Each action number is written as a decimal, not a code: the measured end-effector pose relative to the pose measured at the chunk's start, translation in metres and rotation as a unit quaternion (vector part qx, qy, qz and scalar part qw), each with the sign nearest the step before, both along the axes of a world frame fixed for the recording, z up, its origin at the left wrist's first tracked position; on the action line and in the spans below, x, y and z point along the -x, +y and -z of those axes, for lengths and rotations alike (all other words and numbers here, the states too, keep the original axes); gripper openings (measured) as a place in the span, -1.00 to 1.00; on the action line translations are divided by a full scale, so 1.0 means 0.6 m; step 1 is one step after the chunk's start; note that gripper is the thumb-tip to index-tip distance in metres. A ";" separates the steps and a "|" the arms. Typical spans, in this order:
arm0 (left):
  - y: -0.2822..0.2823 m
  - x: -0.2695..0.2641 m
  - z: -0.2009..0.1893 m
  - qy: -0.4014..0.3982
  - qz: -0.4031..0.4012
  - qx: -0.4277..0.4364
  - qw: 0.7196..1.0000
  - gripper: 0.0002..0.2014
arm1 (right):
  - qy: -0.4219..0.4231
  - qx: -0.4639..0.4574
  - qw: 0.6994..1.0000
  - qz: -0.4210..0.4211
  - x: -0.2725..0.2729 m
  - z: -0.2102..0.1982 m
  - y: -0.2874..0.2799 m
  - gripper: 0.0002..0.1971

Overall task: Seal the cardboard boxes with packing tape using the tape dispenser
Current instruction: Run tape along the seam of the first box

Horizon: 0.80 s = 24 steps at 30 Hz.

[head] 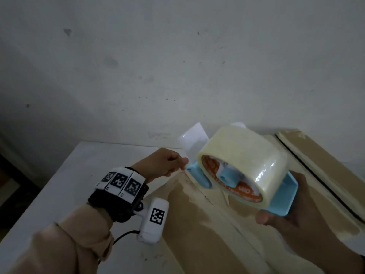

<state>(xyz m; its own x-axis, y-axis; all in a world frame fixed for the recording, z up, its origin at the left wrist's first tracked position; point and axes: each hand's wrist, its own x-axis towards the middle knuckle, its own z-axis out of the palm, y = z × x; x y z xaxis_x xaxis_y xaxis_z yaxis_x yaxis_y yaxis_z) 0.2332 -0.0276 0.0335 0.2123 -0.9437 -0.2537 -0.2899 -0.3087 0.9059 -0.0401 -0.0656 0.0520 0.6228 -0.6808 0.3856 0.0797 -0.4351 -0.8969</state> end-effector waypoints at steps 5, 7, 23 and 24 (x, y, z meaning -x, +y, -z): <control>-0.013 -0.031 0.013 -0.102 0.006 0.013 0.995 -0.70 | 0.002 -0.007 0.999 0.038 0.007 0.017 0.001 -0.34; -0.025 -0.035 0.021 -0.141 0.012 0.025 0.990 -0.70 | 0.016 -0.012 0.999 0.045 0.005 0.025 -0.002 -0.36; -0.080 -0.078 0.058 -0.153 0.161 -0.100 0.970 -0.77 | 0.094 -0.083 0.985 0.116 -0.033 0.050 0.010 -0.43; -0.082 -0.079 0.060 -0.158 0.165 -0.097 0.969 -0.79 | 0.097 -0.084 0.985 0.116 -0.034 0.051 0.009 -0.40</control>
<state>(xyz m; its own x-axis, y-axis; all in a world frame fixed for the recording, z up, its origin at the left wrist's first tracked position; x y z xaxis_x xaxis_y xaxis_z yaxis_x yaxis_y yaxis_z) 0.2809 -0.0767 -0.0025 0.0038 -0.9144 -0.4049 -0.6550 -0.3082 0.6899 -0.0197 -0.0601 0.0213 0.4934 -0.8576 0.1451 -0.1844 -0.2661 -0.9461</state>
